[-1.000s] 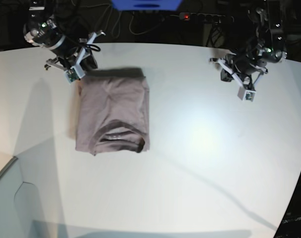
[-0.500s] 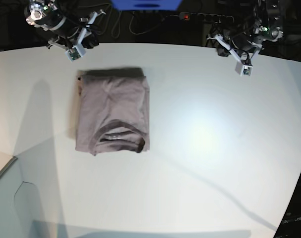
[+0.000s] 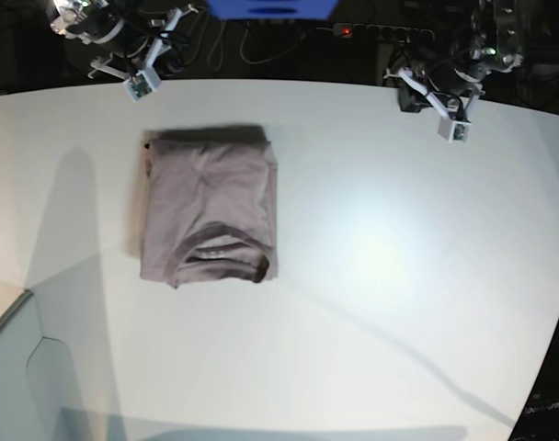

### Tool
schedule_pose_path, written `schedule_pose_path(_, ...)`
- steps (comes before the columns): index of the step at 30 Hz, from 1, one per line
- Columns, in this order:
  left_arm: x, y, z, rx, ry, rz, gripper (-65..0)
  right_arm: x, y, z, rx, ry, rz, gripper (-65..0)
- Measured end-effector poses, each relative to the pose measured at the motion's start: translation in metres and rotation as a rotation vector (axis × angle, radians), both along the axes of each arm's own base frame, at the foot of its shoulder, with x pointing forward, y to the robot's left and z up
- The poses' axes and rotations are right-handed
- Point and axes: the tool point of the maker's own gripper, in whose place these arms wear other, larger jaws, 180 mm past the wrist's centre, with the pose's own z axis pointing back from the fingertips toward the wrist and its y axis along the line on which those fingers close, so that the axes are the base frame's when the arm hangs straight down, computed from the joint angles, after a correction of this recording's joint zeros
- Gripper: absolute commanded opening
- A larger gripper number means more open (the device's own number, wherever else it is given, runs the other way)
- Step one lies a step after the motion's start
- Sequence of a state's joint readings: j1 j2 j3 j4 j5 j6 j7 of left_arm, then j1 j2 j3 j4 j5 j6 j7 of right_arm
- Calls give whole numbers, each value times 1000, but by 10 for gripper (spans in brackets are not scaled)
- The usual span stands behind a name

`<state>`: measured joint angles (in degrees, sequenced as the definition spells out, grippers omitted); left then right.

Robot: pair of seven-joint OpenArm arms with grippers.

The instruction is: Layout the t-shirt on the table in an organized manner, then fold the t-shirt properly

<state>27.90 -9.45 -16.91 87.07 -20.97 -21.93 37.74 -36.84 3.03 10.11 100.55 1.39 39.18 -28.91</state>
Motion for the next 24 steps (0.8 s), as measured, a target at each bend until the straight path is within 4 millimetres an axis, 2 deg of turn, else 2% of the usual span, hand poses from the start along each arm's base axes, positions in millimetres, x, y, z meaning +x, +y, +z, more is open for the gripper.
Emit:
schedule_pose_path(3,-18,0,3,36,47,-23,-650,-1,-1,0,-2,1,2,-581)
schedule_pose_path(5,-35,4,-3,73,117,-40,-650,0,-1,0,-2,1,1,-581)
schedule_pose_path(11,-19,-1,13,67,68,-51,-650,-1,-1,0,-3,3,2,-581)
schedule_pose_path(15,-35,-1,9,70,108,-57,-650,0,-1,0,-2,-1,2,-581)
schedule_pose_path(21,-41,-9,7,47,106,-38,-650,0,-1,0,-2,-1,2,-581)
schedule_pose_path(24,-54,-6,-3,52,156,-36,-650,0,-1,0,-3,0,2,-581)
